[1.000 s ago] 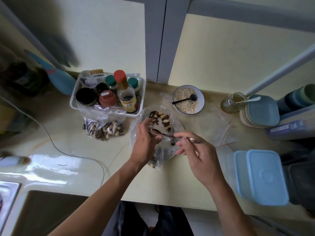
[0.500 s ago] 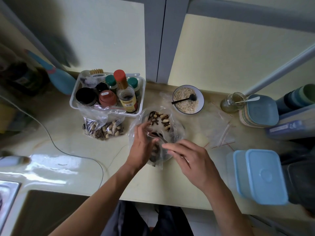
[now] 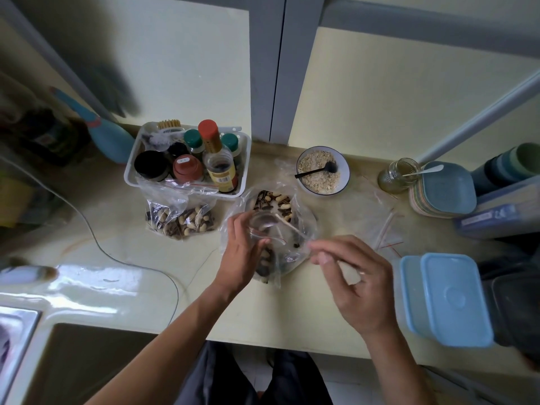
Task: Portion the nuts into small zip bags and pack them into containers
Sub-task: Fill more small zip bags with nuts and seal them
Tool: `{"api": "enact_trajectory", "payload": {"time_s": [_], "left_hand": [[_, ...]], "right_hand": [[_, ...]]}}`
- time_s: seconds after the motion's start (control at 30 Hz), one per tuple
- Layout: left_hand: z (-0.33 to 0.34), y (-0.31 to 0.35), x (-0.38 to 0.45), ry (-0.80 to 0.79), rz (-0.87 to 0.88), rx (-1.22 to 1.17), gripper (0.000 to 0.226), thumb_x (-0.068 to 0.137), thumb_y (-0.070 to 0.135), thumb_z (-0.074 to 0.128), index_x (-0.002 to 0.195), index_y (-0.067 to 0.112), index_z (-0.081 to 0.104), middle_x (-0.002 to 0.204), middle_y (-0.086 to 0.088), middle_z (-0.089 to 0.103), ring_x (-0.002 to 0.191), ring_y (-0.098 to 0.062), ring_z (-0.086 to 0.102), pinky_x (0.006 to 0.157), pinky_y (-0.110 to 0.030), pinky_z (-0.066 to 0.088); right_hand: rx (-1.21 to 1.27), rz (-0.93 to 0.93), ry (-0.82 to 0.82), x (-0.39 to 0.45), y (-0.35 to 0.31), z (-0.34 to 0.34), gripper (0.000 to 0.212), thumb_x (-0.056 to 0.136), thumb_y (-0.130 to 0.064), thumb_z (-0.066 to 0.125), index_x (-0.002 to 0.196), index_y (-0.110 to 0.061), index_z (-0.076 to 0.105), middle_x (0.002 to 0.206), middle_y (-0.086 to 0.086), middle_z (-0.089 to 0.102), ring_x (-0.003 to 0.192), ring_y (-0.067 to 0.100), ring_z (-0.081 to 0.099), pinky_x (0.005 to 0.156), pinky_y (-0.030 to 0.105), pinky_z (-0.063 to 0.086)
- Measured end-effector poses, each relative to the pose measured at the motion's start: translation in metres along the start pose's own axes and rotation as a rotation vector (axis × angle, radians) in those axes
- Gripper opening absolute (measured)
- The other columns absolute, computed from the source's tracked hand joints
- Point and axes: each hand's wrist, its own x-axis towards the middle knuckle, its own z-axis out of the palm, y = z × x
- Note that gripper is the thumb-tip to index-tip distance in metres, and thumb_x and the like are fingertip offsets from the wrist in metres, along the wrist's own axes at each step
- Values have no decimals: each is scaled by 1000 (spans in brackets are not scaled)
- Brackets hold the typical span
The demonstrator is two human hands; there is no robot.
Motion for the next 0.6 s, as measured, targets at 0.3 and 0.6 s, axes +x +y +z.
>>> {"api": "enact_trajectory", "payload": {"time_s": [0.3,0.6], "left_hand": [[-1,-10,-14,9,-43,-69,56,98,36,56,145,16,31,137,-2,34,123,-18,47,102,-16,41],[-4,-8,-22,-4,-33,-63,54,99,32,56,143,12,34,136,-3,34,123,-18,47,106,-23,42]], "right_hand": [[11,402,406,-7,21,35,16,105,-25,54,99,-16,65,77,-7,74,68,8,75,60,35,58],[164,684,367,11,51,78,23,105,-27,56,97,-7,66,79,3,77,71,15,77,63,32,62]]}}
